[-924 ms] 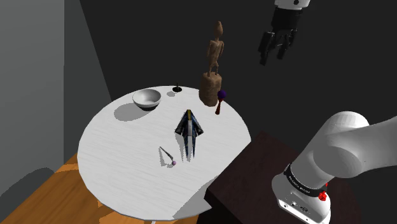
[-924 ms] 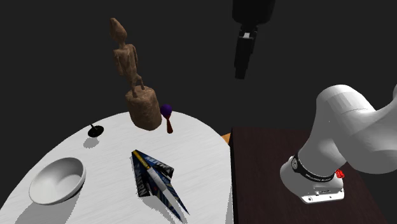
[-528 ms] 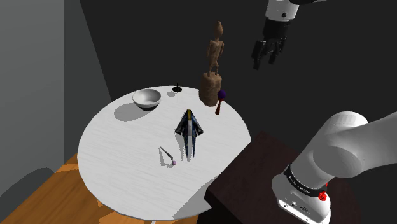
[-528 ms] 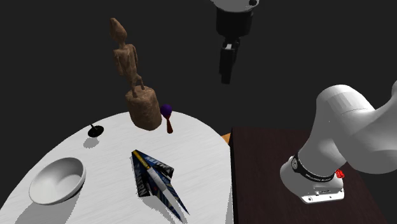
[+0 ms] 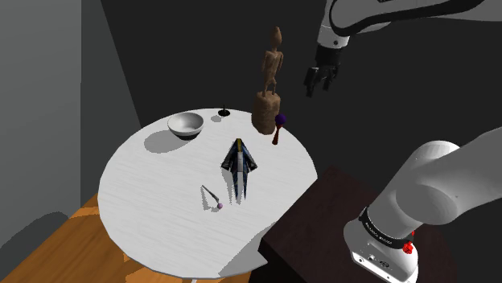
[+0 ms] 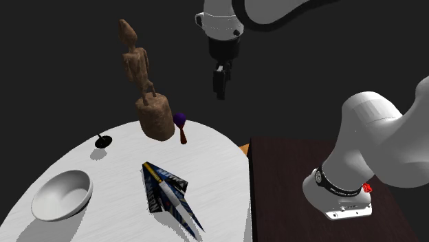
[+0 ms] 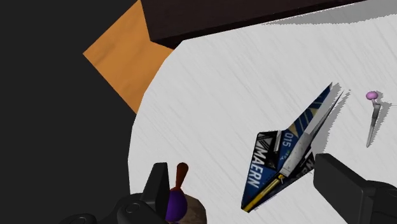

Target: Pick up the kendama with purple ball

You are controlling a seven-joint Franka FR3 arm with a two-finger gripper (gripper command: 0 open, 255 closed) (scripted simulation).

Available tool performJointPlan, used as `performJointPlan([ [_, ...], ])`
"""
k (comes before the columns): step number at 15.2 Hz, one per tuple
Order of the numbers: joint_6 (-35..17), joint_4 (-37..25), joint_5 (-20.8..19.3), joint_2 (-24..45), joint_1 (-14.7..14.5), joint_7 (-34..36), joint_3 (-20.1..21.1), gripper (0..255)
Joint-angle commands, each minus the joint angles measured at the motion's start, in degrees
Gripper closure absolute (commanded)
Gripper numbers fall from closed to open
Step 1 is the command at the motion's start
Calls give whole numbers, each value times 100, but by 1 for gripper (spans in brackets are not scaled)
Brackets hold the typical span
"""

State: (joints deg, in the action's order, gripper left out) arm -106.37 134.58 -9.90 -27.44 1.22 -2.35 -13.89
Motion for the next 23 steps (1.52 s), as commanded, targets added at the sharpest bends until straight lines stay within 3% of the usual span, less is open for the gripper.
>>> performJointPlan([
  [1,-342,-124,30,436,-21,-213,-167,0],
  [6,-1092,-422,242,1464,-66,-761,-512,0],
  [12,-1787,-1044,797,2824,-52,-1541,-772,0],
  [23,-2278,-2955,1990,5401,513,-2832,-529,0],
])
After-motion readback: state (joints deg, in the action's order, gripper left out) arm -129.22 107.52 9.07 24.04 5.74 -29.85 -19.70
